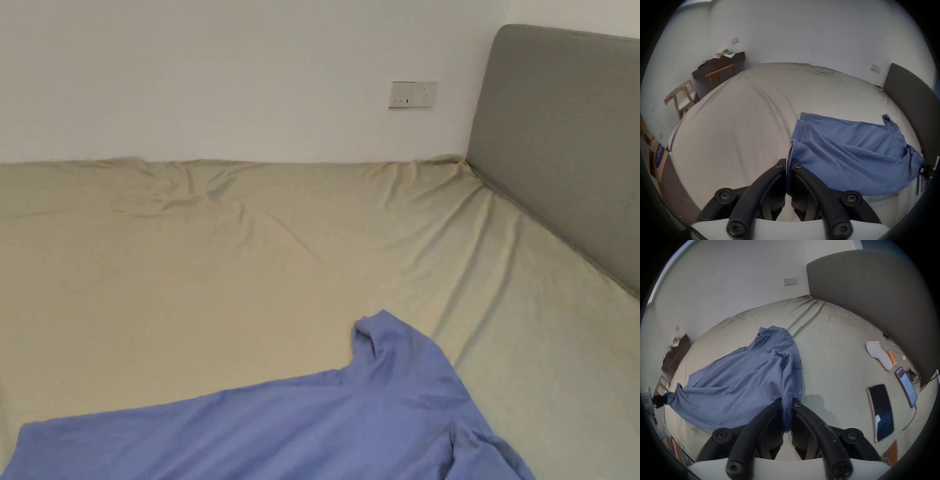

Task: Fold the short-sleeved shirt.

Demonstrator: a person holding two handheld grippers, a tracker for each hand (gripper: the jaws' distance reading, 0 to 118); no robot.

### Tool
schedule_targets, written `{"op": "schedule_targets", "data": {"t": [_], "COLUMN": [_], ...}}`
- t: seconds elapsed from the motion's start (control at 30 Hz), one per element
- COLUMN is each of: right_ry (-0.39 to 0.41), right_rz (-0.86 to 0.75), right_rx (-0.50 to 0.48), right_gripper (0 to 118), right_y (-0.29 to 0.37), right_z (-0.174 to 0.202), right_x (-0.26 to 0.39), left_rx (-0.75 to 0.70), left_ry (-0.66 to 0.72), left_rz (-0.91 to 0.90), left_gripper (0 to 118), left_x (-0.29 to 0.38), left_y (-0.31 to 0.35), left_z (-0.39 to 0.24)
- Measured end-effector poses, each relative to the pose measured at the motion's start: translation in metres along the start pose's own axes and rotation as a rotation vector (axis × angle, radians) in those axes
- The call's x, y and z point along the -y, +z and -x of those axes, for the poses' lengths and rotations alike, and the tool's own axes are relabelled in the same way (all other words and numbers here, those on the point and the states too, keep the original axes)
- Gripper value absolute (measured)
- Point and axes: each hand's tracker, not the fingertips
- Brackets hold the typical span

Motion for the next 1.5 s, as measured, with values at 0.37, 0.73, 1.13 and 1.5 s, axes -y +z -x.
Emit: {"op": "schedule_targets", "data": {"t": [0.37,0.73,1.13,1.5], "right_ry": [-0.059,-0.143,-0.022,-0.051], "right_rz": [0.181,-0.017,0.067,0.121], "right_rx": [0.009,-0.035,-0.131,-0.117], "right_gripper": [16,36,2,2], "right_y": [0.026,0.063,0.025,0.019], "right_z": [-0.004,-0.004,0.039,0.031], "right_x": [0.095,0.053,0.026,0.017], "left_rx": [-0.073,-0.023,0.098,0.116], "left_ry": [0.114,0.347,0.074,-0.040], "left_rz": [0.251,0.079,0.008,0.156], "left_gripper": [8,5,7,84], "left_x": [0.111,0.063,-0.050,-0.057], "left_y": [-0.005,0.033,-0.073,-0.190], "left_z": [0.059,0.093,0.035,0.006]}}
